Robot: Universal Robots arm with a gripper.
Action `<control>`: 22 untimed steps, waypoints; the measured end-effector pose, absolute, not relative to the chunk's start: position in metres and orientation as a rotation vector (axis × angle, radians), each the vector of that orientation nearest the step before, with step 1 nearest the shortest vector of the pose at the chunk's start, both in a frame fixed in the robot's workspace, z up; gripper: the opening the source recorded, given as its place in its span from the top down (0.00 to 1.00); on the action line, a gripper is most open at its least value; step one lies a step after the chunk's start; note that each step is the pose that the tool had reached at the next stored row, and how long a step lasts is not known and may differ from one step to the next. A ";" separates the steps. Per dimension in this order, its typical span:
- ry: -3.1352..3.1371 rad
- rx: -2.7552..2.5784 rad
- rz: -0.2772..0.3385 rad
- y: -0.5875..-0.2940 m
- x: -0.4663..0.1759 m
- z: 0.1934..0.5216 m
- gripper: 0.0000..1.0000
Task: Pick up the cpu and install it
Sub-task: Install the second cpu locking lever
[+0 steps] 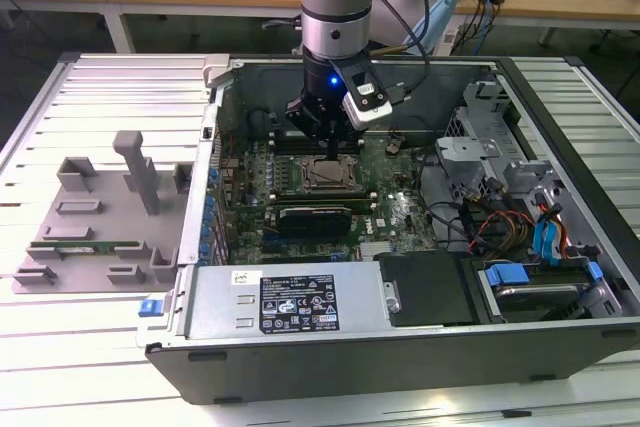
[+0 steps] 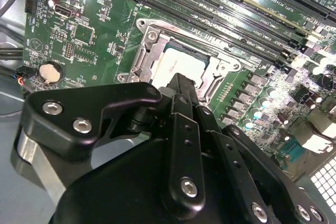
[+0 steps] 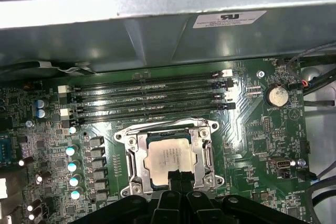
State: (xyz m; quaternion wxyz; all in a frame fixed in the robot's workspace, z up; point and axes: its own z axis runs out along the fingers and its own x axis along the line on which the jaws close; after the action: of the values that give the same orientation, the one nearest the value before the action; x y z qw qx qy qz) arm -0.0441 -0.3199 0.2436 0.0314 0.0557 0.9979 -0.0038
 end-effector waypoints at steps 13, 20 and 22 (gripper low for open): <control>3.074 0.172 -0.012 -0.356 -0.044 0.244 0.89; 3.074 0.172 -0.012 -0.375 -0.044 0.244 0.89; 3.074 0.172 -0.012 -0.380 -0.044 0.244 0.89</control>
State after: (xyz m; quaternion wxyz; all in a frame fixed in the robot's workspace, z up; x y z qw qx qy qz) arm -0.0442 -0.3795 0.2436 0.0314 0.0557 0.9979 -0.0038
